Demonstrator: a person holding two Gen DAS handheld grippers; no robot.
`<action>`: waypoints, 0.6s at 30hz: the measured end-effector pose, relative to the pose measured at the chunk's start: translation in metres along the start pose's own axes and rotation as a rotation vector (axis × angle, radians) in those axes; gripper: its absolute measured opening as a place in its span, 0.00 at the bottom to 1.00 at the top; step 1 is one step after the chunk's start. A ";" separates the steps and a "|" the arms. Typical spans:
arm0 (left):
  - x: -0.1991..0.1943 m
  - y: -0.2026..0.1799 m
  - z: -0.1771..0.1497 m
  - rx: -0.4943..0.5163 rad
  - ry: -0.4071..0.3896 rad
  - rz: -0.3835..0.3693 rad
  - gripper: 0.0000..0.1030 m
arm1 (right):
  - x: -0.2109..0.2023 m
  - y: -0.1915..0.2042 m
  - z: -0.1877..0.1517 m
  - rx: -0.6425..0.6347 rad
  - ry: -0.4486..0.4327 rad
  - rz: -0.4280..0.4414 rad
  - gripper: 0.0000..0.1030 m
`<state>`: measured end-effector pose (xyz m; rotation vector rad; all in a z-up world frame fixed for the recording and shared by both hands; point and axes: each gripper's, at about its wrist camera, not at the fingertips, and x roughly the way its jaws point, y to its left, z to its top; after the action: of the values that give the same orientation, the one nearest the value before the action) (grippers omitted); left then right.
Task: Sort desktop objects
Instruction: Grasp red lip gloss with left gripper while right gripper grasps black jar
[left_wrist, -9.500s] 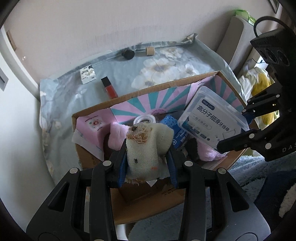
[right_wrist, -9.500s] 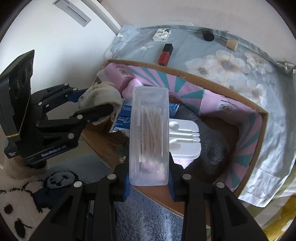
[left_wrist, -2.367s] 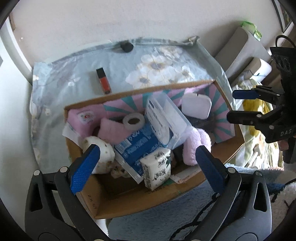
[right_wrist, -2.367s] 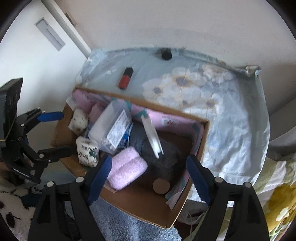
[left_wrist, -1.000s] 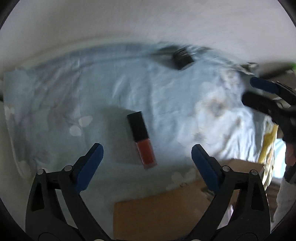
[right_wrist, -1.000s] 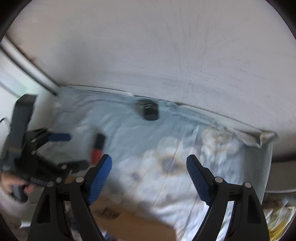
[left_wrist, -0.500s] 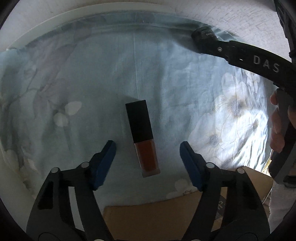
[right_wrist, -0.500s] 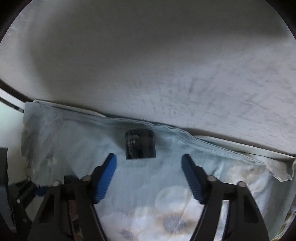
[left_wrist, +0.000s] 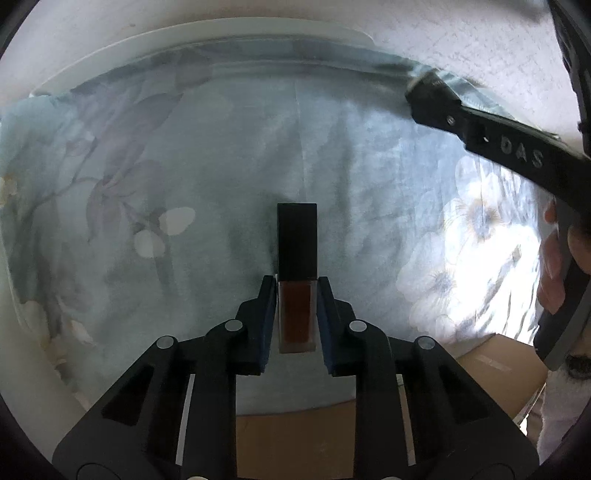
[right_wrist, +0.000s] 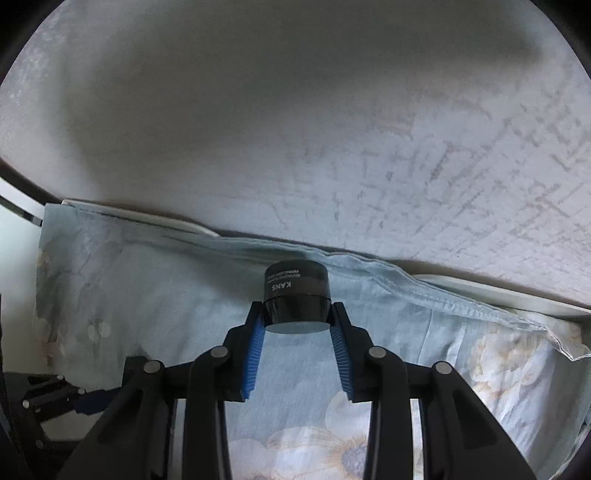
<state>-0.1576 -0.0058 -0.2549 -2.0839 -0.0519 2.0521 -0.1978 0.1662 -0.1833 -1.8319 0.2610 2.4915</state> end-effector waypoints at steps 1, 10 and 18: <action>-0.001 0.001 -0.001 0.000 -0.005 0.007 0.18 | -0.003 0.001 -0.002 -0.009 -0.004 -0.003 0.31; -0.013 0.010 -0.009 -0.021 -0.037 0.000 0.18 | -0.022 -0.002 -0.012 -0.037 -0.002 -0.010 0.31; -0.031 0.013 -0.020 -0.028 -0.080 -0.006 0.18 | -0.046 -0.010 -0.029 -0.044 -0.005 -0.011 0.31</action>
<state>-0.1404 -0.0266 -0.2264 -2.0143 -0.1003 2.1429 -0.1551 0.1743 -0.1486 -1.8377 0.1968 2.5144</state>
